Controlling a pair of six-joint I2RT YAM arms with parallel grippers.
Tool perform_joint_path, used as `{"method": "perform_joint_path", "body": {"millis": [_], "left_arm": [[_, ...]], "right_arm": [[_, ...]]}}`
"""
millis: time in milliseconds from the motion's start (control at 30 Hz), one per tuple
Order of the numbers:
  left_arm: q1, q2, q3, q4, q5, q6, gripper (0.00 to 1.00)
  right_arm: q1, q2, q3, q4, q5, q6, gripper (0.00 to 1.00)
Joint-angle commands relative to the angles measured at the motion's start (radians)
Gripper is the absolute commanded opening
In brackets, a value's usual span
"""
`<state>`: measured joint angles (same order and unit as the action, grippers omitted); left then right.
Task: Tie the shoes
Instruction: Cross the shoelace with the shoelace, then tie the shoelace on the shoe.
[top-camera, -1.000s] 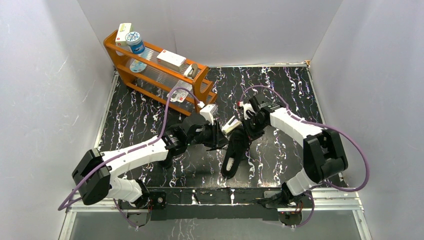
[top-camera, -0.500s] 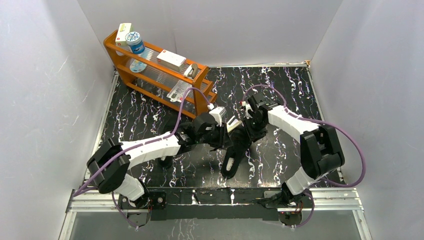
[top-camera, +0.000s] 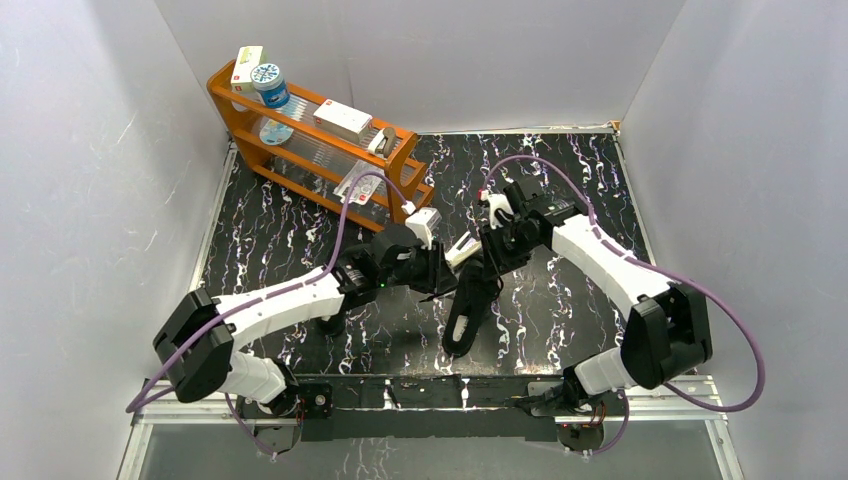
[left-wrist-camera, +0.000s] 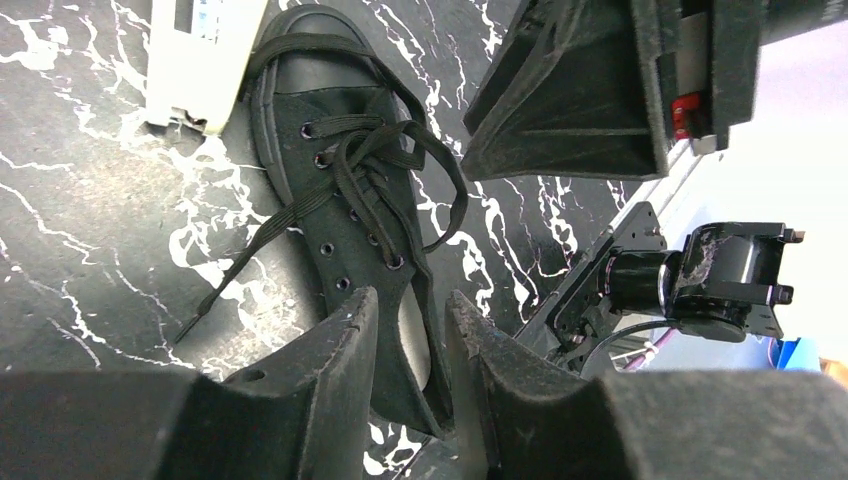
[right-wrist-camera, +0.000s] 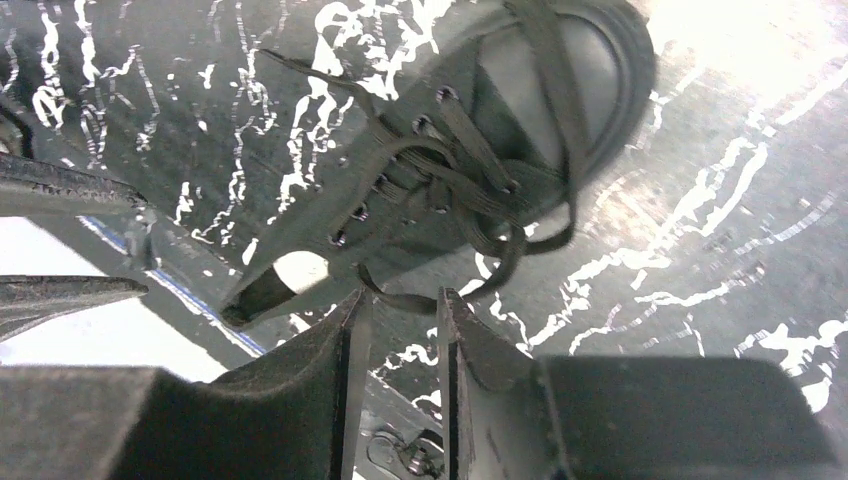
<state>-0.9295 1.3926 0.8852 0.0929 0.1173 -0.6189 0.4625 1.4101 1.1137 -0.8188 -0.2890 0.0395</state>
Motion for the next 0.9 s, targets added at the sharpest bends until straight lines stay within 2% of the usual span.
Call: {"method": "perform_joint_path", "body": {"millis": [0,100,233,500,867], "left_arm": [[0.008,-0.069,-0.009,-0.045,-0.023,0.031,0.30],[0.008,-0.091,-0.021,-0.054,-0.031,0.021,0.30],[0.009,-0.117,-0.034,-0.061,-0.041,0.005,0.30],[0.008,-0.141,-0.046,-0.083,-0.046,-0.006,0.30],[0.009,-0.145,-0.078,-0.087,-0.041,-0.015,0.31]], "right_arm": [[0.004,0.058,-0.003,0.071,-0.137,-0.011,0.36],[0.004,0.086,-0.031,0.104,-0.157,0.002,0.35],[0.004,0.097,-0.059,0.125,-0.107,0.001,0.35],[0.004,0.101,-0.087,0.142,-0.001,-0.038,0.43],[0.004,0.160,-0.101,0.211,0.001,-0.078,0.45]]}}
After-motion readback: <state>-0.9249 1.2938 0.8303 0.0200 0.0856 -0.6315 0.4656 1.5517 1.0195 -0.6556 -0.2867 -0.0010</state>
